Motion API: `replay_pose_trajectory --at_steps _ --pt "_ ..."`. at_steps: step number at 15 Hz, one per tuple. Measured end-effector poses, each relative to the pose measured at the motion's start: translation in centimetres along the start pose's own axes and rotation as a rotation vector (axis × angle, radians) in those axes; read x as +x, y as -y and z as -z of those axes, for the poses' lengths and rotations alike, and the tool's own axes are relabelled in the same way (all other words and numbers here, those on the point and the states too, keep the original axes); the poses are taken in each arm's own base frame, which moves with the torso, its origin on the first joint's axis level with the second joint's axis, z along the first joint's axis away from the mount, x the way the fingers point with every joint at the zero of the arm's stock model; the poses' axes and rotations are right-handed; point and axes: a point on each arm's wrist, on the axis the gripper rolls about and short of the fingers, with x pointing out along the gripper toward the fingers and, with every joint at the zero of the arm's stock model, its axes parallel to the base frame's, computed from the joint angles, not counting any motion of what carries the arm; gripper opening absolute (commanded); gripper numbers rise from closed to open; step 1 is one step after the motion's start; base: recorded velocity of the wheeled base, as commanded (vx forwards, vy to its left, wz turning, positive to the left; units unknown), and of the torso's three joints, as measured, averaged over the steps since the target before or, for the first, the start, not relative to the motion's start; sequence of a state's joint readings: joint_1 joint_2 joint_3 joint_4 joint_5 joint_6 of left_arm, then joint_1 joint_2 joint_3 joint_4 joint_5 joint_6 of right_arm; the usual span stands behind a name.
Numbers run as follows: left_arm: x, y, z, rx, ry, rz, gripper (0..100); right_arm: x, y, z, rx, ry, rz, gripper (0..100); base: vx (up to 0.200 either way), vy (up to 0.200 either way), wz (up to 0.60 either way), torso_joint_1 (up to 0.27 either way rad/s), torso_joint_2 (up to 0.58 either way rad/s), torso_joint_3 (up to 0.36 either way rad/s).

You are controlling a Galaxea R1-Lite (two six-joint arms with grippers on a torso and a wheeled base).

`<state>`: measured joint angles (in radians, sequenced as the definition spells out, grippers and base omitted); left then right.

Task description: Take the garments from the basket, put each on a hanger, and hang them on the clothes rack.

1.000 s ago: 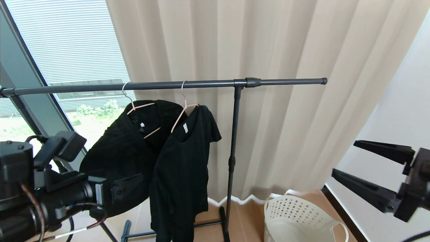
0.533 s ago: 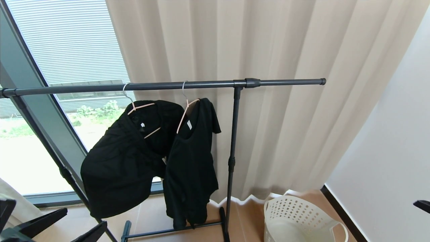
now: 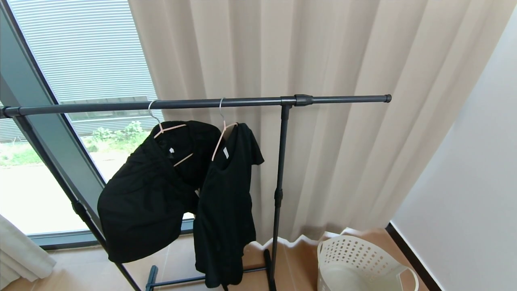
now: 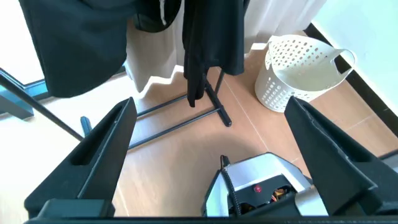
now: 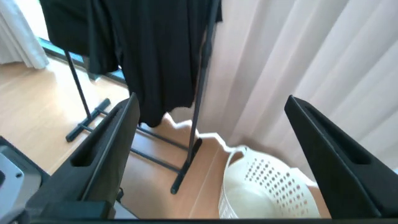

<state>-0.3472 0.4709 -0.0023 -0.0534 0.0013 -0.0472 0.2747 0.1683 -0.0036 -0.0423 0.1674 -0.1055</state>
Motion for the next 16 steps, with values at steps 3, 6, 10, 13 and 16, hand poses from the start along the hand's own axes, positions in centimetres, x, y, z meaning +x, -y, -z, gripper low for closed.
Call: replay_pose_trajectory --at_steps 3,6,10,13,16 --pt "-0.6 -0.1 0.6 -0.027 0.031 -0.065 100 -0.3 0.0 0.3 -0.001 0.019 0.084 100 0.0 0.0 0.0 0.0 0.0 0.0" --pt "-1.5 0.0 1.0 -0.059 0.152 -0.172 100 -0.4 -0.2 0.3 0.014 0.03 0.216 100 0.0 0.0 0.0 0.0 0.0 0.0" --pt "-2.5 0.1 1.6 -0.072 0.298 -0.31 100 -0.6 -0.4 0.4 0.014 0.06 0.32 100 0.0 0.0 0.0 0.0 0.0 0.0" --pt "-2.7 0.0 1.7 -0.077 0.326 -0.355 100 -0.9 -0.6 0.5 0.007 0.101 0.353 100 0.0 0.0 0.0 0.0 0.0 0.0" --pt "-2.7 0.1 1.8 -0.06 0.327 -0.371 100 -1.0 -0.7 0.6 0.005 0.113 0.359 100 0.0 0.0 0.0 0.0 0.0 0.0"
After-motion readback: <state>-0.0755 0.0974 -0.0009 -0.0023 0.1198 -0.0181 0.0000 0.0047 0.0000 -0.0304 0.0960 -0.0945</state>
